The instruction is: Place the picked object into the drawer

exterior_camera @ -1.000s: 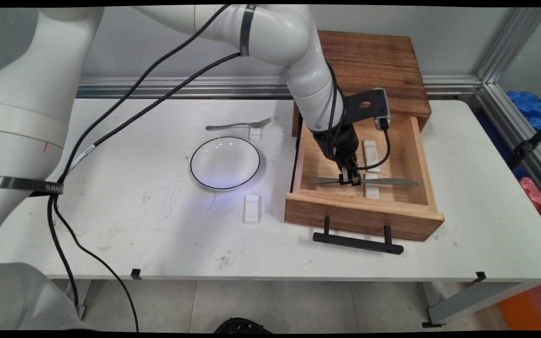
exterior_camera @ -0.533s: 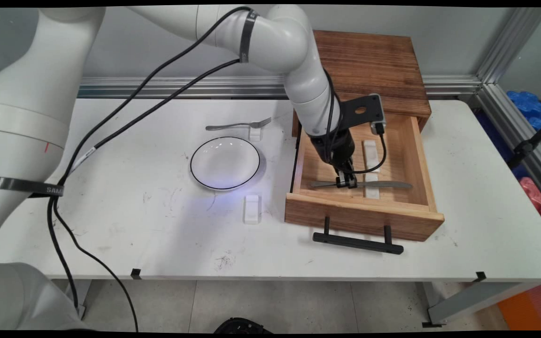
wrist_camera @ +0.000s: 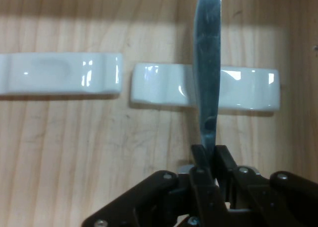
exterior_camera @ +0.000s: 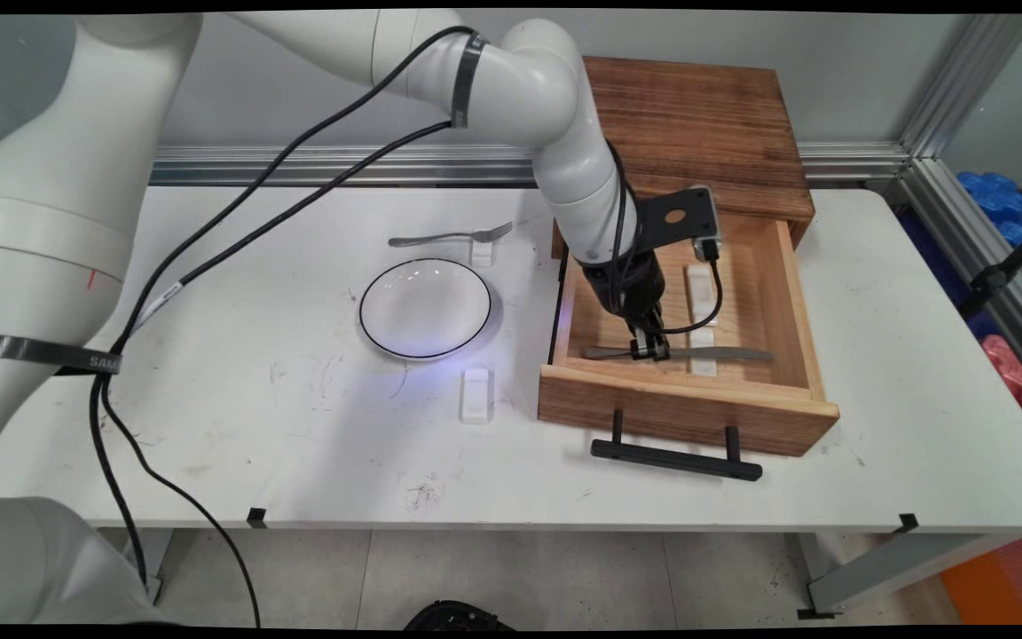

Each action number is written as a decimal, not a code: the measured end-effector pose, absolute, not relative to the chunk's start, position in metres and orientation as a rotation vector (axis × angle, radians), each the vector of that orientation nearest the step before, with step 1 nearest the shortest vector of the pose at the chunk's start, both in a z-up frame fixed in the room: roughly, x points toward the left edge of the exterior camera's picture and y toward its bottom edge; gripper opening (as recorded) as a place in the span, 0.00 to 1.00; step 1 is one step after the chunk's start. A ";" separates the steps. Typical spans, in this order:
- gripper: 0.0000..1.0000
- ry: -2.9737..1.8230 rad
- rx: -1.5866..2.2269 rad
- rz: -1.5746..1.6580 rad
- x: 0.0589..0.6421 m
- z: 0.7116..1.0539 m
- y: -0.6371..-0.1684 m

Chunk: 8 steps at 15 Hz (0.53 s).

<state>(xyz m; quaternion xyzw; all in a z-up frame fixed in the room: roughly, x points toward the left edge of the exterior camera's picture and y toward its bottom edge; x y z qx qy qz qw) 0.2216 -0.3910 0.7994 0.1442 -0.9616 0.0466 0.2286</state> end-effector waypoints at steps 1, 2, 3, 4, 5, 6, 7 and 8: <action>0.00 -2.646 0.395 0.127 0.221 0.798 -0.391; 0.00 -2.644 0.393 0.126 0.221 0.798 -0.392; 0.00 -2.643 0.391 0.126 0.221 0.797 -0.392; 0.00 -2.642 0.389 0.125 0.221 0.797 -0.392; 0.00 -2.640 0.386 0.123 0.220 0.796 -0.392; 0.00 -2.638 0.383 0.122 0.220 0.795 -0.393; 0.00 -2.637 0.380 0.121 0.219 0.795 -0.393; 0.00 -2.635 0.377 0.120 0.219 0.794 -0.393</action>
